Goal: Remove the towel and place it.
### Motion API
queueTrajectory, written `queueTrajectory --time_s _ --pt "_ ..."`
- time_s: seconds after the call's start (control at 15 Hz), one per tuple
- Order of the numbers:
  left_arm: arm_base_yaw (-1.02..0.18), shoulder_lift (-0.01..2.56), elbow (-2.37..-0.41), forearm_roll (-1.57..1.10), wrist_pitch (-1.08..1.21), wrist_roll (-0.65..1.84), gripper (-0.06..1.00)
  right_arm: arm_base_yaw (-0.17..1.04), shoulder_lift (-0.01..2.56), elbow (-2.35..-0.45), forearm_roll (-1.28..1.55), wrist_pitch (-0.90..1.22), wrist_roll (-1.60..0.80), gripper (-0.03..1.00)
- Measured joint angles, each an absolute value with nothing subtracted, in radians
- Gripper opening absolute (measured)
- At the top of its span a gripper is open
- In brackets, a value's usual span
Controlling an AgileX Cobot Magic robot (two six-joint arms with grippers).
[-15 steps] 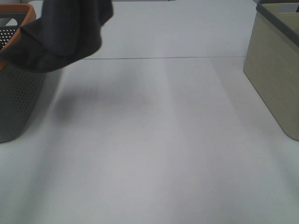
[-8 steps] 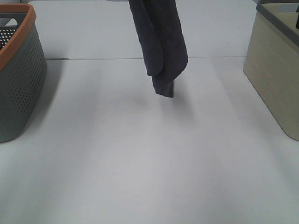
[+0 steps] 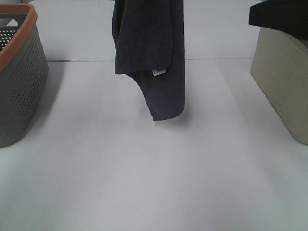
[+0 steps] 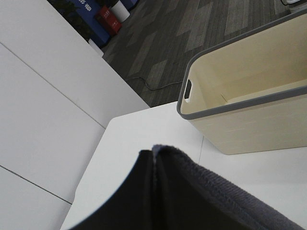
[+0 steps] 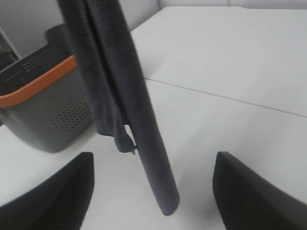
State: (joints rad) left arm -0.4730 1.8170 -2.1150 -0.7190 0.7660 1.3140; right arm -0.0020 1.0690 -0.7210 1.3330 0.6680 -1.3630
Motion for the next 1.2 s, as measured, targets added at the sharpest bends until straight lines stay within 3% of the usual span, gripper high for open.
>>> queueTrajectory --time_s 0.27,0.73,1.2 --pt "-0.474 1.817 -2.115 -0.719 0.747 1.317 0.0 -0.002 1.125 -0.722 1.568 0.778 -1.618 0.7" --pt "-0.474 1.818 -2.115 -0.719 0.747 1.343 0.0 0.001 1.304 -0.723 1.726 0.933 -1.77 0.7" --pt "-0.474 1.818 -2.115 -0.719 0.76 1.353 0.0 0.197 1.5 -0.849 1.739 0.695 -1.913 0.7"
